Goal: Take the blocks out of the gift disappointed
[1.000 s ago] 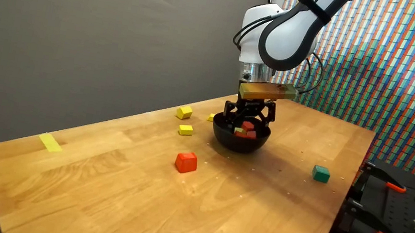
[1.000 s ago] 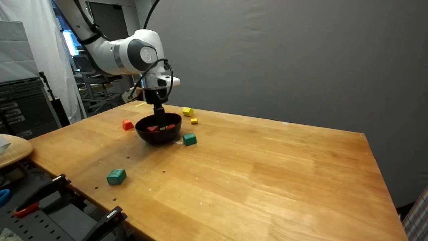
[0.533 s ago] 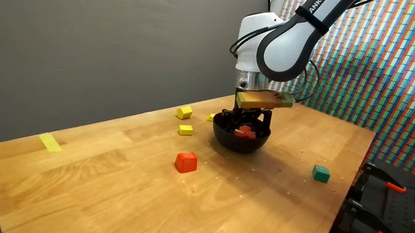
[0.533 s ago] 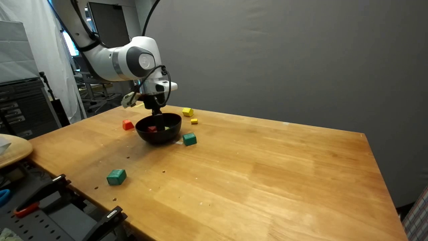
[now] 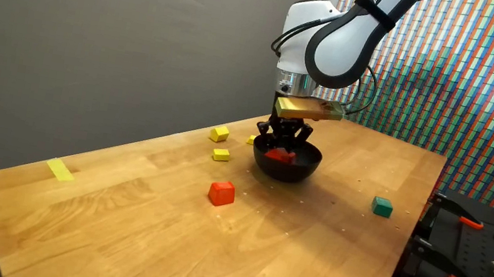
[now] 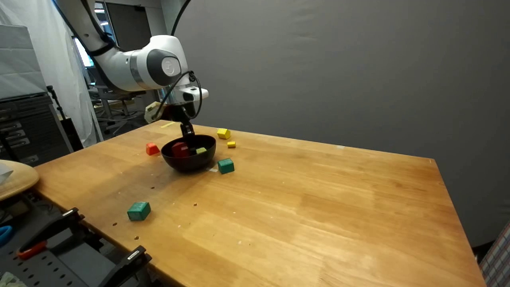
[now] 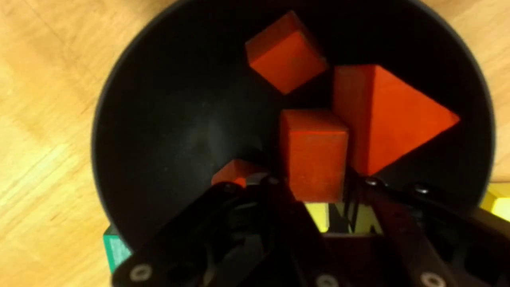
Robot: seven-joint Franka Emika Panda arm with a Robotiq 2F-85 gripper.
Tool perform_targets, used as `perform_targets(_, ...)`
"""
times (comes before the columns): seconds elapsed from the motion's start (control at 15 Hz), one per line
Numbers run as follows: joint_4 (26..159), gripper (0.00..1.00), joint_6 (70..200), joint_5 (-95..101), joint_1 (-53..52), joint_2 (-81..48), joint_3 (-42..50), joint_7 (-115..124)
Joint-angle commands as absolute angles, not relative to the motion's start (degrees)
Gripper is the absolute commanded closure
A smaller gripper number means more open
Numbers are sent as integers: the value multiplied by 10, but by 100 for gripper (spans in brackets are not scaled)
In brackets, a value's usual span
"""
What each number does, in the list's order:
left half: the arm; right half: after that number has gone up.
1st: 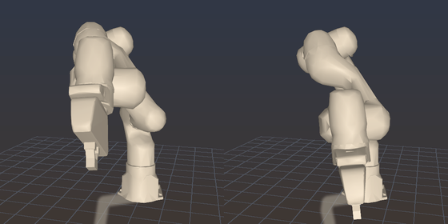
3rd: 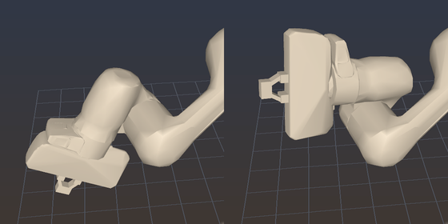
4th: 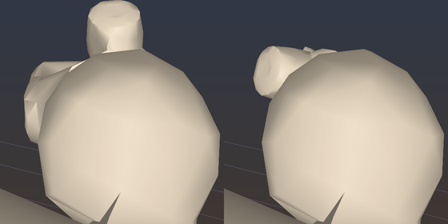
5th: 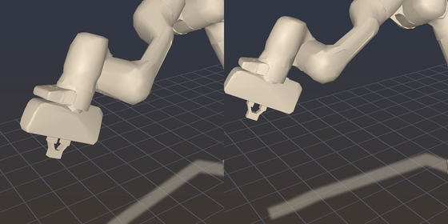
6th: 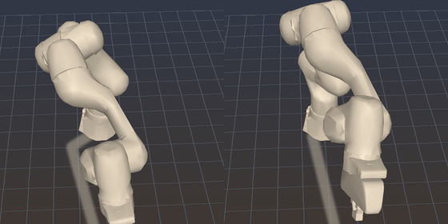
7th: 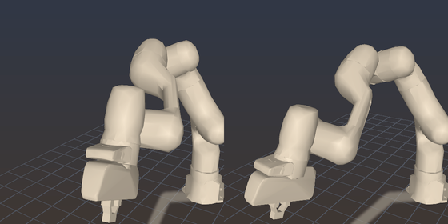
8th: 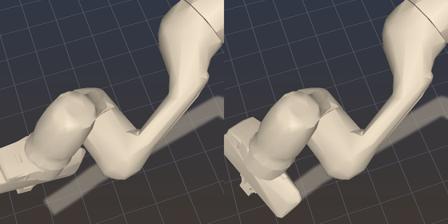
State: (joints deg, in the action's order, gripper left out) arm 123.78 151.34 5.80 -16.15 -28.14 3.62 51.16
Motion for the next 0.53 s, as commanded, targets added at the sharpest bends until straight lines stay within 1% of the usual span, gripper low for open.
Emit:
perform_targets(0.0,1273,83,1528,63,-164,-214,41,501)
perform_targets(0.27,1282,83,1535,121,-177,-177,81,561)
perform_targets(0.47,1250,83,1536,211,-186,-202,124,651)
